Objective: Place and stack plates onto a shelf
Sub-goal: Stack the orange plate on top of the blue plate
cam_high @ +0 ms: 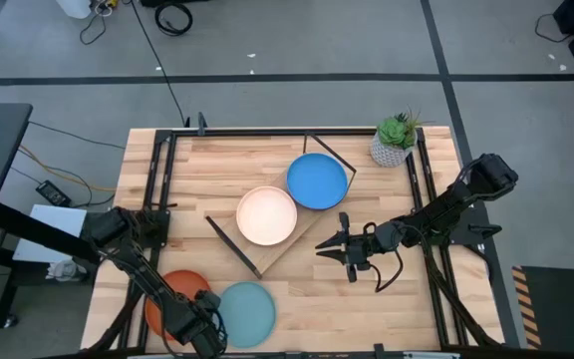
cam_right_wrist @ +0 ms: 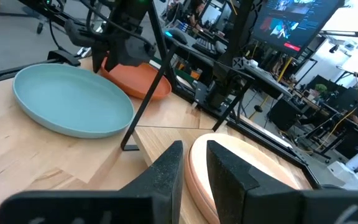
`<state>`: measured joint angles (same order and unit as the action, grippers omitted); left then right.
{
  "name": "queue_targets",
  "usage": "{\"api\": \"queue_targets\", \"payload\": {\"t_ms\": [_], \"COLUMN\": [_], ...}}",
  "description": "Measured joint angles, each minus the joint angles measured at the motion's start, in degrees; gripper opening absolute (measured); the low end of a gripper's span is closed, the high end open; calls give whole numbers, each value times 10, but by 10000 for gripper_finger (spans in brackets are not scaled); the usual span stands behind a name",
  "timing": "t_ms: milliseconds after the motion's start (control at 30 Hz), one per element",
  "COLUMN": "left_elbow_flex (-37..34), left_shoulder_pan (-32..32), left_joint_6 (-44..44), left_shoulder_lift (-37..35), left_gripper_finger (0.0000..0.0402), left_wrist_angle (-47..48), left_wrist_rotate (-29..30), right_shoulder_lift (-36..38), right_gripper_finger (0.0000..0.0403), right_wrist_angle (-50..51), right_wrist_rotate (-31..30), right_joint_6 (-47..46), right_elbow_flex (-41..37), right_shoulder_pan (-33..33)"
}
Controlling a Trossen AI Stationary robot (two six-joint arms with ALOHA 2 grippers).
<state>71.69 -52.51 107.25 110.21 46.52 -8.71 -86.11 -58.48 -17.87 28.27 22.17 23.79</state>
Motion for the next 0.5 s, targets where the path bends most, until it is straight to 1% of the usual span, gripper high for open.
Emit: {"api": "queue_targets", "payload": {"t_ms": [233, 400, 500], "left_elbow_flex": [8, 47, 88], "left_shoulder_pan": [3, 13, 20], "left_joint_6": [-1, -16, -36], "left_shoulder_lift": [-5, -5, -4], "left_gripper_finger": [21, 16, 17], "left_wrist_angle": [9, 57, 112], "left_wrist_rotate": [-5, -17, -20], "right_shoulder_lift": [0, 0, 0], "right_gripper_finger": [77, 77, 77], "right_wrist_angle": [0, 0, 0], "right_wrist_rotate": [0, 0, 1], "right_joint_6": [-1, 0, 1], "right_elbow_flex": [0, 0, 0], "right_shoulder_pan": [0, 0, 0]}}
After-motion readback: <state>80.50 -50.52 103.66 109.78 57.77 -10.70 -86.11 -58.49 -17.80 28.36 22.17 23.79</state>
